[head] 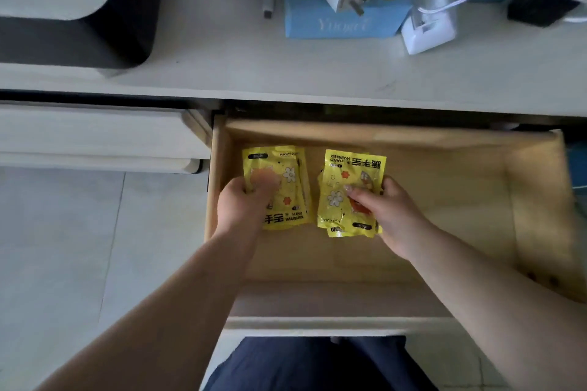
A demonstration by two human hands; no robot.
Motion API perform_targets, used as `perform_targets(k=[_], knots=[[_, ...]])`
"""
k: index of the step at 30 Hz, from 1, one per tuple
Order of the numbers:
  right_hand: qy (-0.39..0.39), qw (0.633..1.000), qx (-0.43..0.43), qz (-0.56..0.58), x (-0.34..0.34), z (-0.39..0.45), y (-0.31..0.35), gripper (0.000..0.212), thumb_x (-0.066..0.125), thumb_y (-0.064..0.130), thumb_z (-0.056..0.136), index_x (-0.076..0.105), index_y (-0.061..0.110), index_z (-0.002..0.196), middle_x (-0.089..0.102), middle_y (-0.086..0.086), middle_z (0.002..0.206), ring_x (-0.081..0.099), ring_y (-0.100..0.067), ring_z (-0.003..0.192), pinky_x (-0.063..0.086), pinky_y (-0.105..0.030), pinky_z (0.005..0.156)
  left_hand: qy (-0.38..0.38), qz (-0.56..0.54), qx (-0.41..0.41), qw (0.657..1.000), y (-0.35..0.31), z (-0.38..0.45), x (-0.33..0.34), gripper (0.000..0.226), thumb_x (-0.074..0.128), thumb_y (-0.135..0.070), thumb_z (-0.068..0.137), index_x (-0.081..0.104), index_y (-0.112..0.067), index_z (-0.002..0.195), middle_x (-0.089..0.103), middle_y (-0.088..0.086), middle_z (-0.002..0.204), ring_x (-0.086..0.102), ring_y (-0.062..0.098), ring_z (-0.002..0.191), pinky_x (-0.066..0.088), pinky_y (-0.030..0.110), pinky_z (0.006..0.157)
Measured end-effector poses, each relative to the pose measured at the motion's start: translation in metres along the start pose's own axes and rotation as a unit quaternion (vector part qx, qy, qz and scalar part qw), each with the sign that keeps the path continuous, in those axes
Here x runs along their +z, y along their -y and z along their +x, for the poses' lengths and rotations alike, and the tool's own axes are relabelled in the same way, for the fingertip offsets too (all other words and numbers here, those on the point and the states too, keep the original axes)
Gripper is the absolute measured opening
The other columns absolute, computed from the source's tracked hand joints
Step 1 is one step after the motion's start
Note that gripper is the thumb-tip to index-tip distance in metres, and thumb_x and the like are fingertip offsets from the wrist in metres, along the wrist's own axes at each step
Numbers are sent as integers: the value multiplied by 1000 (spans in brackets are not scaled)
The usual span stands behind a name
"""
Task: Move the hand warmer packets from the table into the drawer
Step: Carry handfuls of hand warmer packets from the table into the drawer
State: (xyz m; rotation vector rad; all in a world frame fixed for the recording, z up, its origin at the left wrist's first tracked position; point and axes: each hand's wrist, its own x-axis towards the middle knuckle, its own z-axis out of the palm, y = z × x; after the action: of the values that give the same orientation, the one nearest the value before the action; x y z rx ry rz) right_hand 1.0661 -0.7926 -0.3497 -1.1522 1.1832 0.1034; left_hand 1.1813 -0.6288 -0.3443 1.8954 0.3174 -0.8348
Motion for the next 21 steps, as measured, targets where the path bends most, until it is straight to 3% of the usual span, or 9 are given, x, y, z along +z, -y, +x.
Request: perform_targets(k=[3,6,9,12,15,17,19,21], knots=[[-29,993,-32,-111,6,16,0,48,77,36,72,53,21,111,66,0,107,65,-20,96,51,-39,87,-22,24,35,999,8,17,9,24,71,-30,81,62,-17,100,70,1,91,67,17,80,55,29,69],[-74,975,-77,-195,14,22,4,44,72,41,76,49,22,109,60,7,98,58,-9,83,42,-26,66,-43,33,76,996,13,29,16,37,72,-31,80,57,-15,110,68,4,100,64,21,86,52,31,77],[-97,962,-114,-227,25,25,1,52,71,44,77,42,22,114,54,8,101,52,-11,83,40,-26,71,-56,49,125,989,15,31,23,47,71,-28,81,48,-14,120,62,4,107,60,22,95,49,31,82],[-113,959,-138,-220,33,25,-1,53,71,41,78,39,19,114,52,8,96,48,-5,73,37,-21,57,-53,60,177,981,17,28,29,61,73,-24,79,39,-16,129,52,3,123,53,20,109,41,27,89],[-130,956,-138,-224,37,25,-2,62,72,44,75,41,14,120,57,1,103,54,-17,85,41,-26,69,-59,177,236,954,19,21,27,75,73,-32,78,31,-19,139,34,8,142,39,25,127,35,33,101],[-129,957,-129,-226,38,27,-2,66,74,46,73,42,14,121,58,-1,106,57,-21,91,41,-28,73,-65,310,352,881,23,17,23,69,67,-36,80,37,-14,138,35,12,142,33,29,131,32,36,106],[-126,956,-132,-230,37,28,0,60,75,45,72,45,16,116,61,-1,104,58,-21,88,42,-27,69,-22,431,469,770,28,19,22,71,55,-47,78,38,-13,138,44,15,139,32,33,134,36,43,108],[-121,954,-128,-241,34,29,1,51,74,42,74,48,17,109,60,1,98,56,-18,82,40,-25,59,90,561,469,676,30,21,24,92,49,-55,83,-2,-19,150,19,14,157,7,32,147,16,50,118]])
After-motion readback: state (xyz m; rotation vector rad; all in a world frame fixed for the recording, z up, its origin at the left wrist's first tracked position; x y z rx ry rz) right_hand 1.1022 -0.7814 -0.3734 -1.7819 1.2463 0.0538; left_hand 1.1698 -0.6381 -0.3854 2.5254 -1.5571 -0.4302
